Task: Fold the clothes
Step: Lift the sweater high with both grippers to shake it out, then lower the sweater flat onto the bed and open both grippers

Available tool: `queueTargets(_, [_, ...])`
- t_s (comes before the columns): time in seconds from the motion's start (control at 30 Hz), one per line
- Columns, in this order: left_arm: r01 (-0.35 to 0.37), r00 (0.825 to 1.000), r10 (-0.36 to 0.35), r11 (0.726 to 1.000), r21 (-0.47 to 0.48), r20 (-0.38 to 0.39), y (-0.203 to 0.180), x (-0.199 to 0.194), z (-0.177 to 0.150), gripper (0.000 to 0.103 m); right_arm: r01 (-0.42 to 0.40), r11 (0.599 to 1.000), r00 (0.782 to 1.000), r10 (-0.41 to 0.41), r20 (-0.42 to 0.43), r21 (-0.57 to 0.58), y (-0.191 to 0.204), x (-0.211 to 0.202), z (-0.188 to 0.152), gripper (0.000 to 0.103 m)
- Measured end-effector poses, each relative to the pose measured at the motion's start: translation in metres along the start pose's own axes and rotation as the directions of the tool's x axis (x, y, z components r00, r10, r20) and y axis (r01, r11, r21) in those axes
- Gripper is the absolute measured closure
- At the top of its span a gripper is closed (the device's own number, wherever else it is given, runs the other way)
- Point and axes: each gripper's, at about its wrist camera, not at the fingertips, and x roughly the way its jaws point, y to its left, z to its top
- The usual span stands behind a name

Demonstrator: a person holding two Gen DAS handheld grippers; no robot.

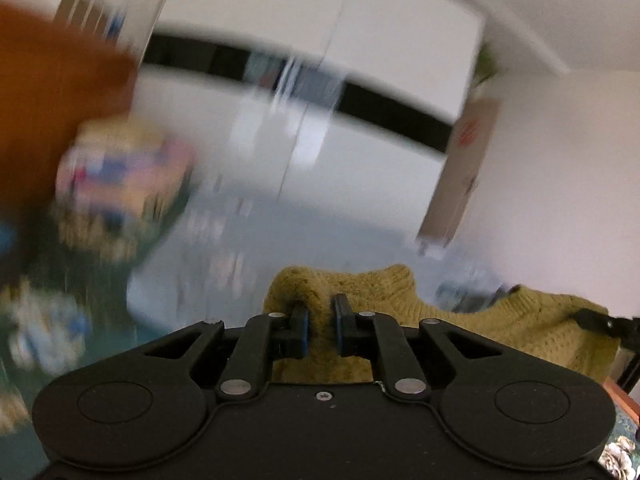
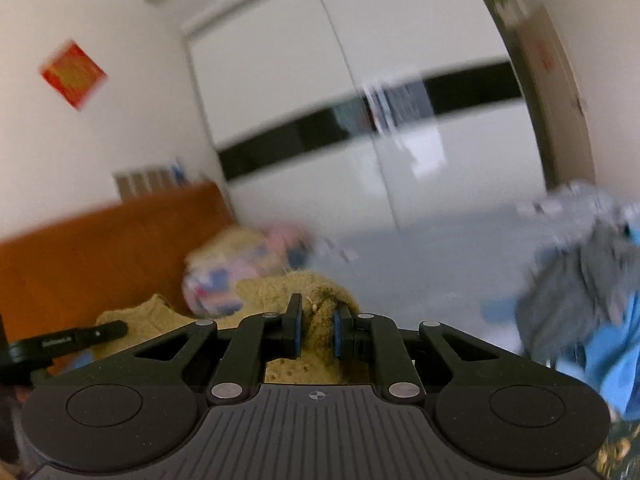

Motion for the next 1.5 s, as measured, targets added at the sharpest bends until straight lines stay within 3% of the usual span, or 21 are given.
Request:
queueTargets(0.13, [-0.082, 0.989, 0.078, 0.996, -0.031, -0.126, 0.016, 0.084, -0.043, 0.093, 0.071, 0.997, 0.989, -0.068, -0.133, 0.013, -0.025, 0.077, -0.034, 0.091])
queueTargets(0.4, [-0.169, 0.963, 0.155, 0.985, -0.043, -0.219, 0.050, 0.179, -0.091, 0.092, 0.173, 0.985, 0.948, -0.163, -0.272, 0.014, -0.080, 0.186, -0.093, 0.091])
queueTargets(0.57, [-0.238, 0.924, 0.222, 0.971, -0.014, -0.310, 0.070, 0.223, -0.119, 0.090, 0.240, 0.971, 0.905, -0.227, -0.359, -0.008, -0.098, 0.220, -0.148, 0.087])
queueTargets(0.63, [-0.252, 0.910, 0.237, 0.968, 0.000, -0.342, 0.078, 0.229, -0.127, 0.090, 0.264, 0.964, 0.884, -0.256, -0.390, -0.035, -0.104, 0.230, -0.162, 0.081])
queueTargets(0.7, [-0.252, 0.902, 0.236, 0.968, 0.002, -0.361, 0.085, 0.228, -0.133, 0.089, 0.284, 0.957, 0.862, -0.281, -0.423, -0.057, -0.109, 0.235, -0.172, 0.066])
queueTargets(0.8, [-0.257, 0.904, 0.232, 0.966, -0.023, -0.359, 0.093, 0.206, -0.130, 0.080, 0.280, 0.958, 0.861, -0.278, -0.425, -0.060, -0.109, 0.222, -0.170, 0.057])
queueTargets(0.83, [-0.257, 0.906, 0.228, 0.966, -0.034, -0.357, 0.096, 0.197, -0.128, 0.079, 0.278, 0.959, 0.866, -0.276, -0.417, -0.057, -0.108, 0.214, -0.166, 0.050])
queueTargets(0.9, [-0.243, 0.921, 0.218, 0.969, -0.039, -0.323, 0.093, 0.165, -0.120, 0.075, 0.263, 0.963, 0.886, -0.263, -0.382, -0.052, -0.105, 0.191, -0.155, 0.049])
queueTargets(0.97, [-0.226, 0.937, 0.209, 0.974, -0.031, -0.279, 0.089, 0.127, -0.113, 0.057, 0.249, 0.967, 0.909, -0.251, -0.334, -0.049, -0.100, 0.159, -0.141, 0.044])
queueTargets(1.07, [-0.208, 0.955, 0.205, 0.978, 0.008, -0.215, 0.079, 0.065, -0.108, 0.048, 0.213, 0.975, 0.940, -0.220, -0.259, -0.054, -0.088, 0.098, -0.131, 0.031])
queueTargets(1.13, [-0.196, 0.961, 0.197, 0.980, 0.024, -0.193, 0.073, 0.026, -0.111, 0.043, 0.195, 0.979, 0.951, -0.204, -0.231, -0.064, -0.080, 0.055, -0.130, 0.030])
queueTargets(1.27, [-0.161, 0.964, 0.161, 0.987, 0.019, -0.211, 0.070, -0.041, -0.137, 0.032, 0.191, 0.977, 0.946, -0.209, -0.248, -0.094, -0.068, -0.023, -0.152, 0.030])
queueTargets(1.33, [-0.159, 0.950, 0.164, 0.986, 0.038, -0.267, 0.069, -0.061, -0.159, 0.032, 0.205, 0.975, 0.933, -0.222, -0.285, -0.089, -0.070, -0.051, -0.173, 0.030])
queueTargets(1.47, [-0.185, 0.919, 0.178, 0.983, 0.016, -0.352, 0.068, -0.073, -0.192, 0.033, 0.271, 0.962, 0.896, -0.236, -0.375, 0.040, -0.088, -0.079, -0.217, 0.031])
queueTargets(1.5, [-0.183, 0.919, 0.177, 0.983, 0.015, -0.352, 0.065, -0.073, -0.194, 0.033, 0.280, 0.958, 0.891, -0.233, -0.390, 0.068, -0.092, -0.080, -0.224, 0.031])
